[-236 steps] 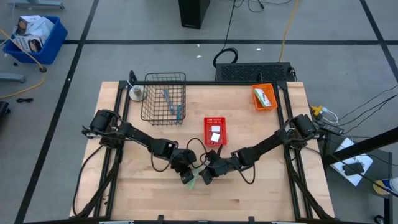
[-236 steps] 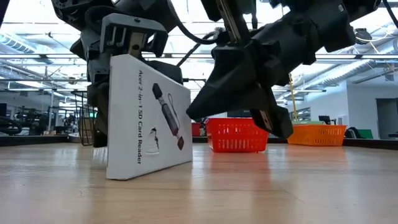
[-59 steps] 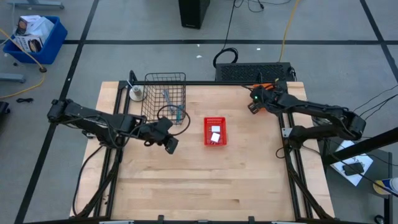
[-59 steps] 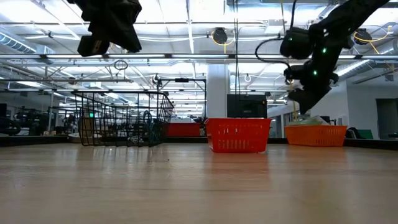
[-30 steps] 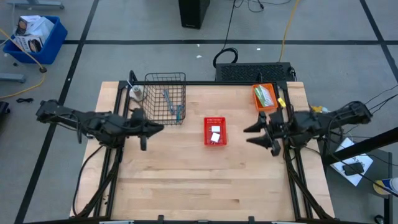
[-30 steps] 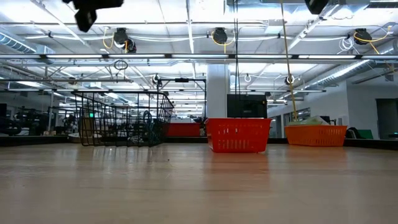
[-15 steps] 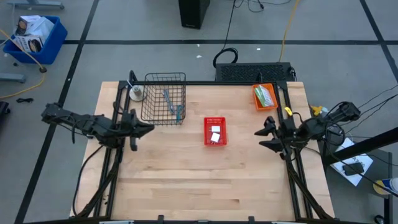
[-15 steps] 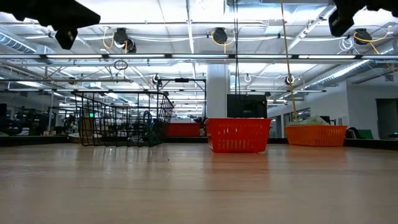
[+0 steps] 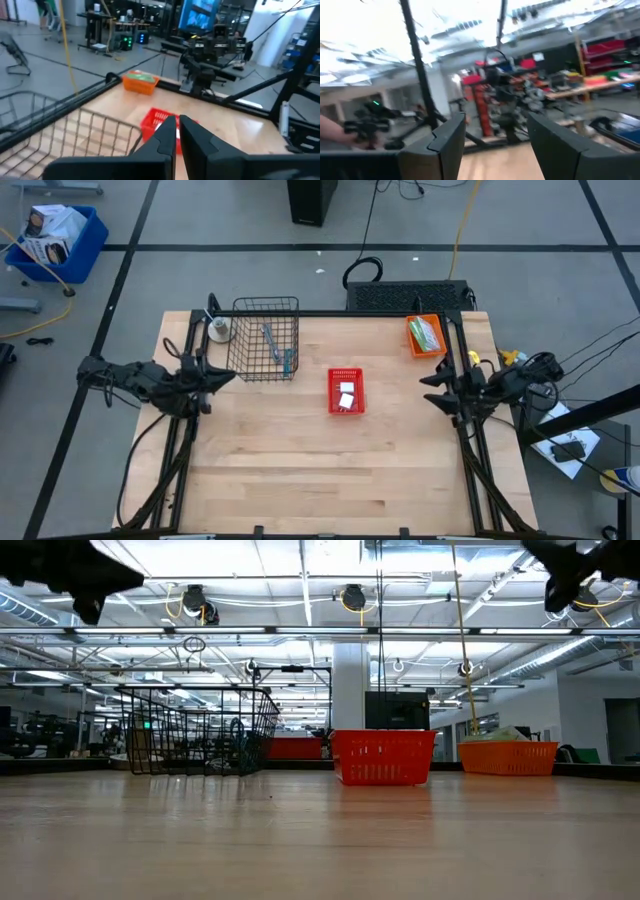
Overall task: Pick and place items into bin
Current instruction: Return to Home Position
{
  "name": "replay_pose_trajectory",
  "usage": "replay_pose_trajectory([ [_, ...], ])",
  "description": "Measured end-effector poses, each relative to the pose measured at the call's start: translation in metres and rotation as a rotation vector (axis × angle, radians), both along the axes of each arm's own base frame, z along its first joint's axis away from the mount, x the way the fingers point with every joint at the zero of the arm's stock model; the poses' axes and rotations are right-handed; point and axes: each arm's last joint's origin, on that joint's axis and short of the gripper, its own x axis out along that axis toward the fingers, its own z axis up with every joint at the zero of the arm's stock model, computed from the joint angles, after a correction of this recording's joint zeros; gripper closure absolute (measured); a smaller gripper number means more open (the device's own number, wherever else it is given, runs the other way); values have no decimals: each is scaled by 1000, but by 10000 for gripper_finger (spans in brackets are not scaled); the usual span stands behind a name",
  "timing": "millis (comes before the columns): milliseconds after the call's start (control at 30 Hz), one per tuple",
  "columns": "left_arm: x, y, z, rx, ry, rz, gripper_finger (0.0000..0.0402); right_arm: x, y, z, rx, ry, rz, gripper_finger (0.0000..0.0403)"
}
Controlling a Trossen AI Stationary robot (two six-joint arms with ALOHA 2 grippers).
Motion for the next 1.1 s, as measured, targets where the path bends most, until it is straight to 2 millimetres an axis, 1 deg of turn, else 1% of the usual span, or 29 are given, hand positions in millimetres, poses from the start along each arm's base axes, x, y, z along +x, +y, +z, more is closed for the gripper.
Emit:
replay_pose_trajectory([
  [100, -3, 2, -16, -19, -1, 15, 376, 3, 0, -9, -41, 57, -54, 197],
  [233, -4, 3, -35, -54, -65, 27, 376, 8, 0, -26, 6, 113, -142, 199],
  [300, 0, 2, -43, -62, -79, 30, 376, 10, 0, -35, 4, 136, -162, 197],
  [367, 3, 1, -51, -58, -56, 32, 376, 13, 1, -43, -2, 134, -165, 192],
  [400, 5, 1, -54, -68, -60, 37, 376, 13, 1, -43, -11, 122, -170, 189],
  [467, 6, 1, -63, -100, -49, 68, 376, 11, 0, -35, -12, 40, -179, 185],
  [500, 7, 1, -67, -115, -42, 79, 376, 11, 0, -35, -19, 41, -183, 183],
  [567, 8, 1, -71, -128, -41, 85, 376, 13, 1, -43, -67, 114, -186, 180],
  [667, 9, 1, -76, -139, -34, 86, 376, 13, 1, -44, -63, 128, -181, 179],
  [733, 10, 1, -76, -145, -56, 85, 376, 14, 2, -46, -79, 149, -181, 181],
  [800, 10, 1, -76, -113, -48, 83, 376, 14, 2, -46, -78, 145, -180, 183],
  [933, 10, 1, -76, 4, -16, 78, 376, 14, 2, -46, -77, 144, -181, 185],
  [1100, 10, 1, -76, 22, -12, 77, 376, 14, 2, -46, -76, 143, -181, 181],
])
